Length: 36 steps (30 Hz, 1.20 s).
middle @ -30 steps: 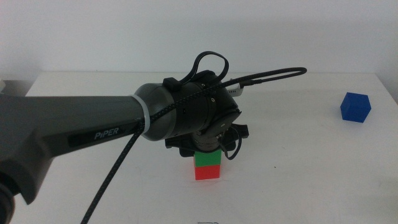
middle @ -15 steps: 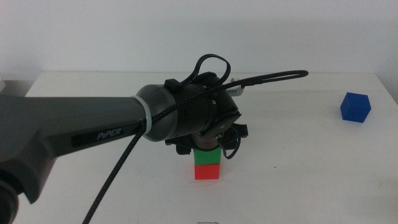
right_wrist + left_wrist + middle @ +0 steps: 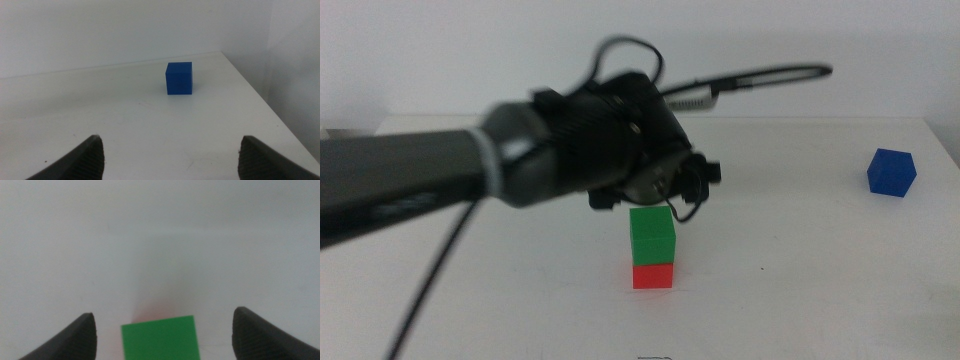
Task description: Stack red cubes first, then green, then blue cubes in a specific spot.
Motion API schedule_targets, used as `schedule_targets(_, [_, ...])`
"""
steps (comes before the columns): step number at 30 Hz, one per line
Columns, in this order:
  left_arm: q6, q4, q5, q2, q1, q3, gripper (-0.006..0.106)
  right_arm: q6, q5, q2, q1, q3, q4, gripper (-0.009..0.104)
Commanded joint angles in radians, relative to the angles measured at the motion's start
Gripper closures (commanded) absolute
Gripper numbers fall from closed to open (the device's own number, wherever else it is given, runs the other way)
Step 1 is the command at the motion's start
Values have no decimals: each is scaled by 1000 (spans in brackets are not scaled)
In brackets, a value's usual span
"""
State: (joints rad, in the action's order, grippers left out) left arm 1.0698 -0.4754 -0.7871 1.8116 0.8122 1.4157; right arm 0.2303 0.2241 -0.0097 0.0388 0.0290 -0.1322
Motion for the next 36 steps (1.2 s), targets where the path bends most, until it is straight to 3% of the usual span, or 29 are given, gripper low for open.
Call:
schedule_targets(1, [-41, -31, 2, -126, 3, 23, 10, -13, -77, -22, 6, -18, -12, 24])
schedule_targets(5, [-162, 7, -48, -237, 3, 23, 10, -13, -77, -22, 6, -18, -12, 24])
schedule_targets(12, [-521, 166, -187, -433, -16, 23, 10, -13, -77, -22, 6, -18, -12, 24])
schedule_targets(20, [-1050, 463, -431, -596, -171, 23, 10, -13, -77, -22, 6, -18, -12, 24])
schedule_targets(26, [-1352, 618, -533, -620, -311, 17, 10, -13, -77, -22, 6, -18, -12, 24])
schedule_targets(30, [-1453, 675, -533, -620, -347, 17, 10, -13, -77, -22, 6, -18, -12, 24])
schedule_targets(36, [-1467, 672, -533, -620, -347, 17, 10, -13, -77, -22, 6, -18, -12, 24])
